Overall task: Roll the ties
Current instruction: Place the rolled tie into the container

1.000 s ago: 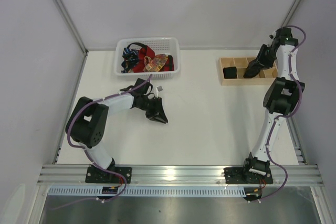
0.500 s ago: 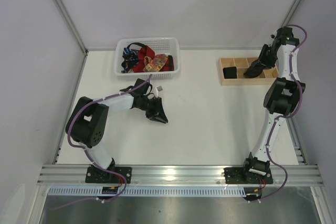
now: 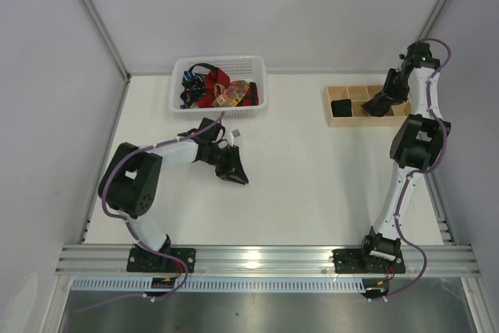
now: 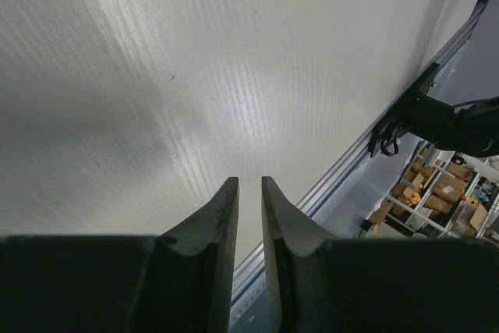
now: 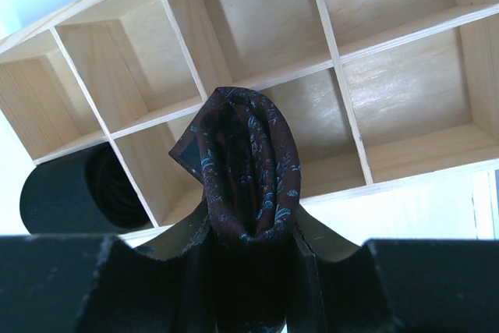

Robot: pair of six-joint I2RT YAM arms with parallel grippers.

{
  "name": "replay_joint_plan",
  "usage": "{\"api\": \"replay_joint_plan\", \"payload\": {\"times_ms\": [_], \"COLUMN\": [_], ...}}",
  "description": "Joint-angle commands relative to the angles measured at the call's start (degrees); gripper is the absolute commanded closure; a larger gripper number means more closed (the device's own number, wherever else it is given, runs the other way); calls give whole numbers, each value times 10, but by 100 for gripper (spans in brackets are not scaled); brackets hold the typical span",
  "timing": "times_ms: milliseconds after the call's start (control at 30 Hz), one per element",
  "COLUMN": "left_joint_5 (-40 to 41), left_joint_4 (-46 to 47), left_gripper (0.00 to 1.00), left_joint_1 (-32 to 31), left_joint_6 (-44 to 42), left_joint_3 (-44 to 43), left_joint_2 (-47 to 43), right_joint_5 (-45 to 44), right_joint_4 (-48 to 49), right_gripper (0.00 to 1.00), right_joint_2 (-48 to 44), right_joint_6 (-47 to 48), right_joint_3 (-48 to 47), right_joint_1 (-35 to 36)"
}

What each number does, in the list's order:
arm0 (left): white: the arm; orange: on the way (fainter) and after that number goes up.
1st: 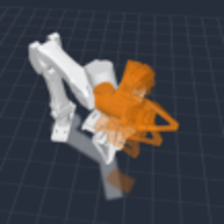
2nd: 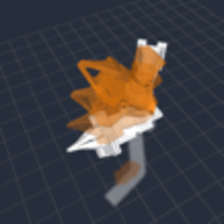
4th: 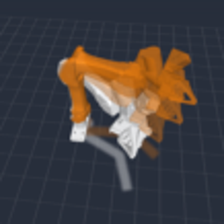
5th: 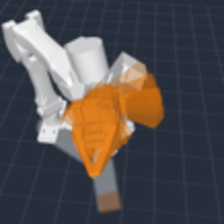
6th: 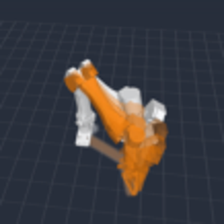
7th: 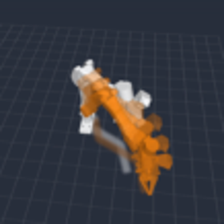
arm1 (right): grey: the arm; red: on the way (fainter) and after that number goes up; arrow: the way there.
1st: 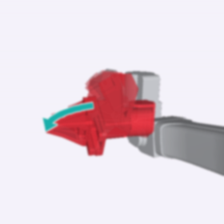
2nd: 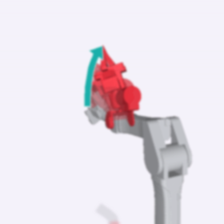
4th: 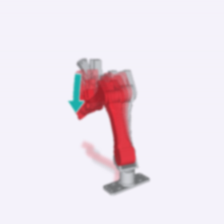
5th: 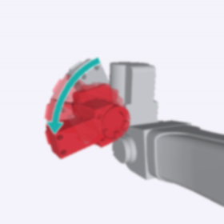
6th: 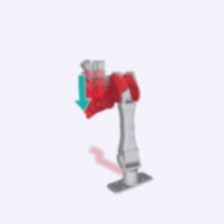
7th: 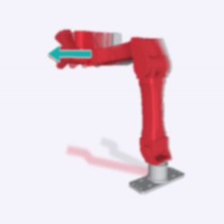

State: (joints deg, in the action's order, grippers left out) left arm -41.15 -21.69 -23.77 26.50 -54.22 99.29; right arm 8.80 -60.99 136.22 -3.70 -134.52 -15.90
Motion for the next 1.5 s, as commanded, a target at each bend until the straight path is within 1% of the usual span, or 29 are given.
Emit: {"api": "replay_joint_plan", "payload": {"times_ms": [0,133,233,267,433,600,800,933,1033,1267,1300,1367,1467], "left_joint_5": [-17,-18,-18,-21,-22,-24,-27,-31,-34,-38,-39,-39,-41], "left_joint_4": [13,12,14,15,17,17,17,20,24,25,25,24,24], "left_gripper": [77,76,77,76,77,77,77,77,77,77,77,77,77], "left_joint_1": [7,8,9,9,12,14,16,18,19,20,20,21,22], "left_joint_6": [-7,-7,-8,-7,-7,-8,-9,-8,-6,-7,-7,-8,-11], "left_joint_3": [-1,-5,-5,-5,-4,-1,-1,1,3,4,4,4,7], "left_joint_2": [6,11,13,14,15,16,19,21,24,24,24,23,17], "right_joint_5": [-46,-56,-35,-20,16,41,33,0,-16,-67,-69,-77,-64], "right_joint_4": [17,18,37,46,56,49,33,27,13,1,-4,-4,-12], "right_gripper": [100,100,100,100,100,100,100,100,100,100,100,100,100], "right_joint_2": [19,19,0,-17,-25,-11,18,36,45,17,14,5,-14], "right_joint_6": [23,12,-6,-14,-21,-30,-19,26,35,35,52,60,62], "right_joint_3": [-18,-12,16,42,70,70,45,37,32,95,106,123,145], "right_joint_1": [3,1,-8,-11,-33,-46,-48,-30,-19,24,28,46,60]}}
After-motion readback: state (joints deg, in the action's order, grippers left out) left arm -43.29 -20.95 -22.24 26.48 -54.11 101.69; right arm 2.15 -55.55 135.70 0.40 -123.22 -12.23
